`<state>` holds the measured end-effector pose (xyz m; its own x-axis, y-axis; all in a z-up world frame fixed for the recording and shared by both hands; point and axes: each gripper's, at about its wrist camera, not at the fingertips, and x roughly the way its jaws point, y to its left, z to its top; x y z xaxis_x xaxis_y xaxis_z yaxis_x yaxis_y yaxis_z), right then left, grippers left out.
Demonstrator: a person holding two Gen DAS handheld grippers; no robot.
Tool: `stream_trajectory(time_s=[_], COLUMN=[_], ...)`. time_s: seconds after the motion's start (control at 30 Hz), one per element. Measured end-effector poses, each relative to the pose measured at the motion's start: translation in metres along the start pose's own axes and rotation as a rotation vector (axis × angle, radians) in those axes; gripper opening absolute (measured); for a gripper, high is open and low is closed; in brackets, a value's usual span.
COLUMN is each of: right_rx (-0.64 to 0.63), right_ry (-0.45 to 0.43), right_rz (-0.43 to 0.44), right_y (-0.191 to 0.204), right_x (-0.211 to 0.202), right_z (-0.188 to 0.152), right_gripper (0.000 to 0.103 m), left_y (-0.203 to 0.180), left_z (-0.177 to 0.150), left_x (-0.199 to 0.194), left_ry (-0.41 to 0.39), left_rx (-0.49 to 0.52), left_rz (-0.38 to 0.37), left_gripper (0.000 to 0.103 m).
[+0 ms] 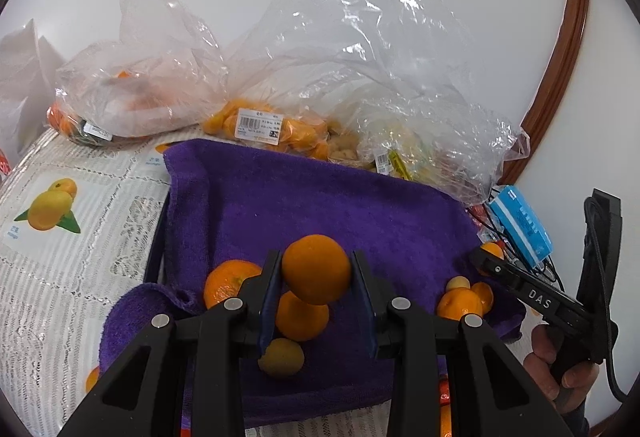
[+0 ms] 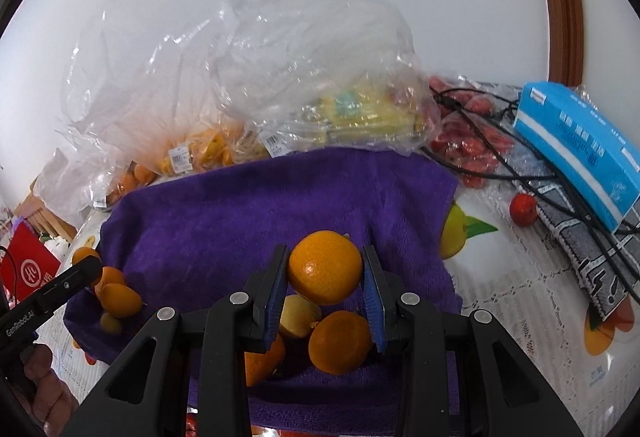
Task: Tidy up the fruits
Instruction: 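Lift both held oranges and carry them over the purple towel, then open the left tool to drop its orange while the right tool releases its orange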
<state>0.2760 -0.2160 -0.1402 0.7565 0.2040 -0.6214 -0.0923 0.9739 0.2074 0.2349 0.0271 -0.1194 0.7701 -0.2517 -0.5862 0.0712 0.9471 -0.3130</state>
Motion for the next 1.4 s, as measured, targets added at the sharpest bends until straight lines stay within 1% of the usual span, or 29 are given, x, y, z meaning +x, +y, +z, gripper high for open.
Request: stream_trajectory(time_s=[0.13, 0.2, 0.3, 0.53, 0.57, 0.7, 0.8, 0.97, 1.13, 1.33, 1.4], right_rx=[0.015, 0.022, 0.031, 0.024, 0.023, 0.012, 0.022, 0.028, 0.006, -0.008, -0.017], right_ry=[0.024, 0.022, 0.017, 0.033, 0.034, 0.010, 0.013, 0.008, -0.026, -0.035, -0.036], right_rz=[-0.012, -0.020, -0.021, -0.022, -0.024, -0.027, -0.022, -0.023, -0.028, -0.037, -0.041], right_y=[-0.005, -0.006, -0.008, -0.007, -0.006, -0.004, -0.006, -0.007, -0.002, 0.004, 0.007], right_x=[0.005, 0.005, 0.004, 0.008, 0.008, 0.004, 0.005, 0.003, -0.008, -0.014, -0.017], right_z=[-0.002, -0.003, -0.003, -0.005, -0.005, -0.004, -0.004, -0.004, -0.001, 0.000, 0.001], right_gripper=[0.035, 0.035, 0.035, 0.035, 0.035, 0.035, 0.035, 0.035, 0.035, 0.035, 0.035], left_y=[-0.003, -0.003, -0.004, -0.008, -0.010, -0.015, -0.017, -0.014, -0.012, -0.012, -0.012], left_z=[-0.001, -0.002, -0.004, -0.006, -0.007, -0.008, -0.009, -0.008, -0.007, -0.006, -0.006], left_x=[0.000, 0.000, 0.004, 0.005, 0.004, 0.005, 0.006, 0.004, 0.004, 0.002, -0.001], left_ry=[0.013, 0.022, 0.042, 0.047, 0.045, 0.051, 0.053, 0.049, 0.047, 0.037, 0.027], left_rx=[0.006, 0.000, -0.005, 0.015, 0.023, 0.052, 0.063, 0.053, 0.045, 0.041, 0.042], left_rz=[-0.046, -0.089, -0.113, -0.126, -0.127, -0.144, -0.138, -0.135, -0.123, -0.109, -0.113], left_gripper=[0.032, 0.032, 0.032, 0.032, 0.030, 0.030, 0.030, 0.030, 0.031, 0.032, 0.033])
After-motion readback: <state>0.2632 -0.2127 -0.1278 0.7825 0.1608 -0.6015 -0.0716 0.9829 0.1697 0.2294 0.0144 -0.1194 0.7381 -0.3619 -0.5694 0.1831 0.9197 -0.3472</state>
